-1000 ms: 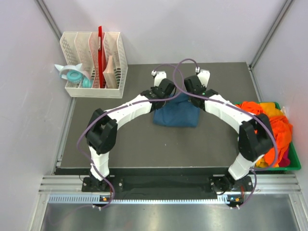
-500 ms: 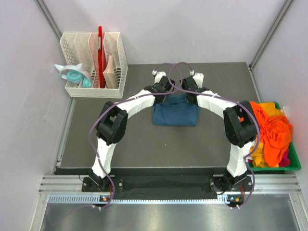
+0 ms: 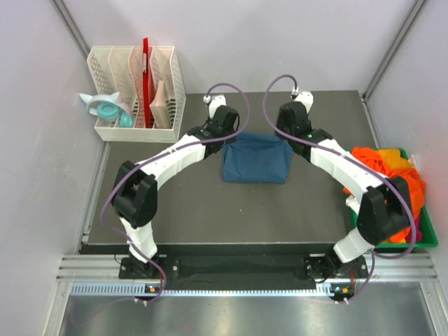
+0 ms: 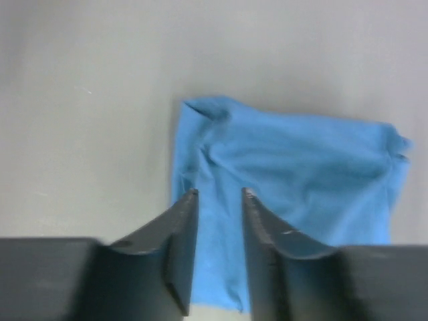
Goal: Fold and stack the t-shirts
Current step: Fold the tshirt
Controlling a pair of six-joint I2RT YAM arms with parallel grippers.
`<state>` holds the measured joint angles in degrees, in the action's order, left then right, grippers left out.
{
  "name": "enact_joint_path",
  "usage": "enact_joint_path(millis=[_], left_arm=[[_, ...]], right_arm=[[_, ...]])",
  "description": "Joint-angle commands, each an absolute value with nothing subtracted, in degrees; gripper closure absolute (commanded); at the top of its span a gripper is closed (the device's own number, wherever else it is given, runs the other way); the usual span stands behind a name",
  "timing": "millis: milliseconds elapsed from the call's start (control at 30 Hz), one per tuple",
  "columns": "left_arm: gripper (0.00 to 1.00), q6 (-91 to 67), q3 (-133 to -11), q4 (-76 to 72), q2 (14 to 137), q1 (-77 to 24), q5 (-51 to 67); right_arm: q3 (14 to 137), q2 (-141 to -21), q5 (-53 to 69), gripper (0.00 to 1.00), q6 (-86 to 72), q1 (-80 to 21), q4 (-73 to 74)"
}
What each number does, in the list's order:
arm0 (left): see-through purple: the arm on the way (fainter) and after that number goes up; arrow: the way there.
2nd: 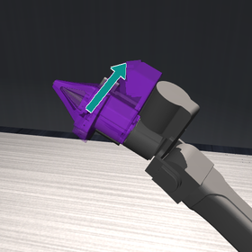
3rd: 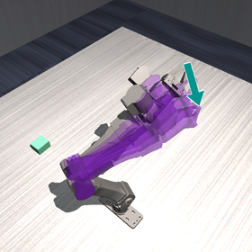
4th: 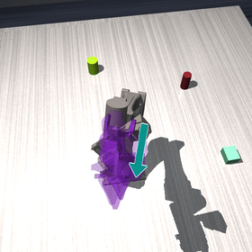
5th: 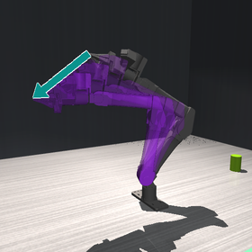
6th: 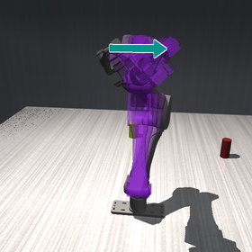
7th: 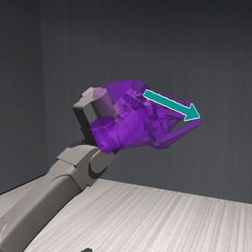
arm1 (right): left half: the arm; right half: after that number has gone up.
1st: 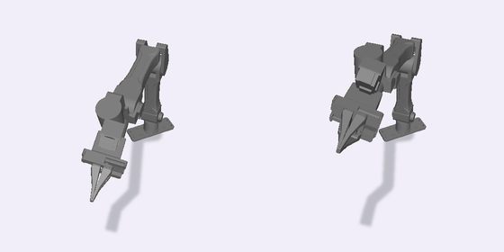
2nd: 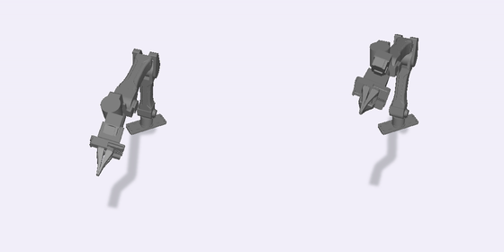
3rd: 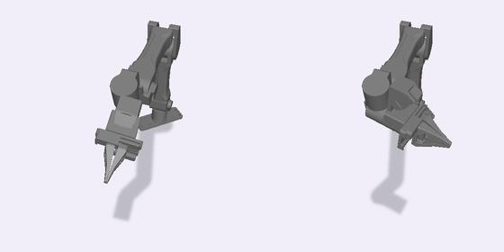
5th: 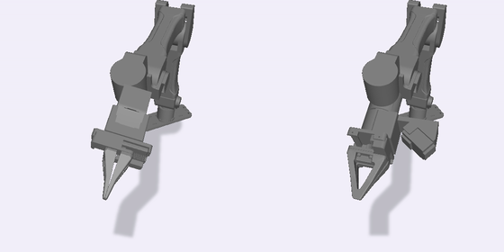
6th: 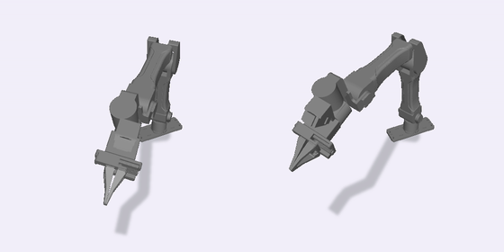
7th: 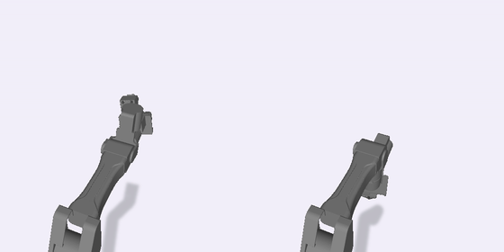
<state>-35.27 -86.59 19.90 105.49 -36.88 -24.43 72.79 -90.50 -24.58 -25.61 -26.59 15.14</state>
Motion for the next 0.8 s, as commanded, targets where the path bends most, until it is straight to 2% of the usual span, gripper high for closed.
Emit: enact_joint_path(millis=[0, 67, 167, 433, 767], left_arm=[[0.72, -38.7, -80.3, 13.9, 105.2, -39.3, -15.8], [0.77, -40.1, -79.8, 13.6, 106.3, -40.8, -14.8], [0.82, -41.9, -79.5, 14.3, 108.8, -41.9, -10.0], [0.84, -46.7, -75.7, 16.6, 113.9, -43.1, -6.9], [0.86, -47.9, -73.7, 23.3, 119.7, -43.2, -4.0]], right_arm=[[63.7, -88.4, -18.7, 0.86, -29.1, -28.1, 12.6], [61.5, -89.6, -18.0, 1.0, -29.9, -29.0, 12.4], [60.2, -91.5, -15.7, 1.0, -30.8, -29.5, 12.1], [58.8, -98.0, -14.7, 1.0, -35.2, -29.7, 16.1], [53.3, -99.9, -16.9, 1.0, -36.7, -30.0, 22.8]])
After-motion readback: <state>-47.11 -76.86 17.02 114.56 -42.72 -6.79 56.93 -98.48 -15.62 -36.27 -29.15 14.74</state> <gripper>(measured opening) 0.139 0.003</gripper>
